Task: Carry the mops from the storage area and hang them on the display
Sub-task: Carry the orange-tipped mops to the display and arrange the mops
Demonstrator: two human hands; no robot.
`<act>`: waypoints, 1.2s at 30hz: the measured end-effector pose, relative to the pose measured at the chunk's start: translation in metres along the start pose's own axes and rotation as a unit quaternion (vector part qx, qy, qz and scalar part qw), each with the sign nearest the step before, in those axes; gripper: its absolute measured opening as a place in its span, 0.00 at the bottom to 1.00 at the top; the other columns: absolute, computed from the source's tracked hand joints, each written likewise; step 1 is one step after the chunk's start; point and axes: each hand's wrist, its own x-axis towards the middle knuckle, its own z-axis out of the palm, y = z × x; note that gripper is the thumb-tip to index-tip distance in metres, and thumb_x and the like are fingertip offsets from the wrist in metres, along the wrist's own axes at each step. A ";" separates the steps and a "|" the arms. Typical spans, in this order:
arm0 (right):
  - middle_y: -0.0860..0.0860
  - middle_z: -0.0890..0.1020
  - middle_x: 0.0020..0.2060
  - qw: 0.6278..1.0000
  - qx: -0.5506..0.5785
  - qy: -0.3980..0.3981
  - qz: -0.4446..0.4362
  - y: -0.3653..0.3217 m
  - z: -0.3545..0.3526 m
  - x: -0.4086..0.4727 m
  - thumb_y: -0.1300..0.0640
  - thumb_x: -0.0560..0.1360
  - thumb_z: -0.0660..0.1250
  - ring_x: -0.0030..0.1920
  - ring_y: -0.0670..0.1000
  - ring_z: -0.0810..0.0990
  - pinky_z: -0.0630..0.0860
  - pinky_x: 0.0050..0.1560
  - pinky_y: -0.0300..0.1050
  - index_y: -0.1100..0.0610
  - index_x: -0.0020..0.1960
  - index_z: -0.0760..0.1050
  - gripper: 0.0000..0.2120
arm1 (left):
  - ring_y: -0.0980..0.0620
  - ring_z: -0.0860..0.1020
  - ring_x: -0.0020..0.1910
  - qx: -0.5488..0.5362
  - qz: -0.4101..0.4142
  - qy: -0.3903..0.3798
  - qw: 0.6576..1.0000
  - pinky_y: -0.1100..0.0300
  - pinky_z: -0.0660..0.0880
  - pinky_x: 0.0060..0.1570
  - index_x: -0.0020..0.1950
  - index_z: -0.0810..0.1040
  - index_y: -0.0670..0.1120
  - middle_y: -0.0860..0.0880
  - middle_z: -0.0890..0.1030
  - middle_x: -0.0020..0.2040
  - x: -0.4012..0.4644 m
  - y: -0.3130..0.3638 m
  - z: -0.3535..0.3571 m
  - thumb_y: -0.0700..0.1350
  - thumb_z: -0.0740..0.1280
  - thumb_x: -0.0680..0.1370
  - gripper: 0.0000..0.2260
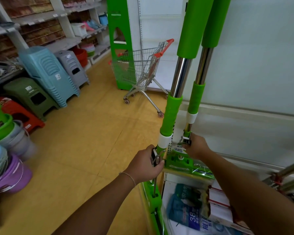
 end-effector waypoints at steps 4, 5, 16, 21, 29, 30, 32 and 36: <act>0.58 0.83 0.58 1.000 -0.013 -0.004 -0.003 0.000 -0.001 0.001 0.59 0.77 0.69 0.58 0.61 0.80 0.73 0.55 0.44 0.58 0.63 0.75 0.15 | 0.54 0.79 0.37 -0.001 0.001 0.001 1.000 0.53 0.77 0.41 0.49 0.73 0.48 0.51 0.80 0.39 0.000 0.002 0.001 0.51 0.69 0.73 0.11; 0.58 0.83 0.58 1.000 -0.012 -0.006 -0.002 0.000 -0.001 0.001 0.59 0.77 0.69 0.58 0.61 0.80 0.73 0.55 0.45 0.58 0.63 0.75 0.15 | 0.54 0.79 0.37 -0.001 -0.001 0.000 1.000 0.52 0.77 0.41 0.49 0.73 0.48 0.51 0.80 0.39 0.001 0.002 0.002 0.52 0.69 0.73 0.10; 0.57 0.78 0.59 0.982 0.102 0.130 0.096 0.000 0.017 -0.044 0.50 0.73 0.76 0.50 0.55 0.81 0.81 0.52 0.54 0.57 0.67 0.70 0.27 | 0.56 0.78 0.36 0.009 -0.009 -0.012 1.000 0.56 0.75 0.39 0.49 0.72 0.49 0.52 0.79 0.38 0.006 0.008 0.007 0.51 0.69 0.75 0.10; 0.48 0.78 0.42 0.994 0.100 0.009 0.043 -0.003 0.035 -0.095 0.59 0.74 0.72 0.43 0.52 0.79 0.76 0.38 0.39 0.53 0.53 0.73 0.10 | 0.55 0.79 0.37 0.019 -0.012 -0.012 1.000 0.55 0.76 0.39 0.51 0.72 0.48 0.52 0.80 0.38 0.012 0.011 0.013 0.51 0.69 0.75 0.11; 0.39 0.79 0.52 0.970 0.237 -0.011 -0.048 -0.023 0.081 -0.127 0.41 0.62 0.76 0.49 0.38 0.78 0.73 0.45 0.32 0.44 0.60 0.73 0.28 | 0.56 0.77 0.35 0.020 -0.035 0.017 0.999 0.58 0.73 0.32 0.48 0.71 0.48 0.52 0.78 0.37 0.016 0.024 0.035 0.51 0.69 0.75 0.10; 0.39 0.80 0.49 0.966 0.255 0.017 -0.046 -0.025 0.084 -0.125 0.42 0.62 0.75 0.47 0.37 0.78 0.73 0.43 0.32 0.44 0.58 0.74 0.25 | 0.57 0.76 0.34 0.019 -0.043 0.031 0.998 0.61 0.70 0.30 0.47 0.70 0.49 0.52 0.77 0.35 0.016 0.027 0.039 0.50 0.69 0.75 0.10; 0.42 0.83 0.49 0.959 0.276 0.058 -0.030 -0.027 0.086 -0.123 0.41 0.63 0.72 0.47 0.39 0.80 0.75 0.41 0.35 0.48 0.58 0.78 0.25 | 0.58 0.75 0.33 0.014 -0.057 0.058 0.997 0.65 0.66 0.28 0.44 0.69 0.49 0.53 0.76 0.34 0.016 0.034 0.047 0.50 0.69 0.74 0.10; 0.44 0.84 0.49 0.965 0.253 0.058 -0.017 -0.020 0.078 -0.118 0.40 0.64 0.72 0.45 0.43 0.81 0.77 0.42 0.39 0.51 0.60 0.78 0.28 | 0.58 0.75 0.33 0.012 -0.061 0.065 0.996 0.67 0.65 0.29 0.45 0.70 0.49 0.54 0.76 0.34 0.022 0.039 0.053 0.51 0.71 0.73 0.11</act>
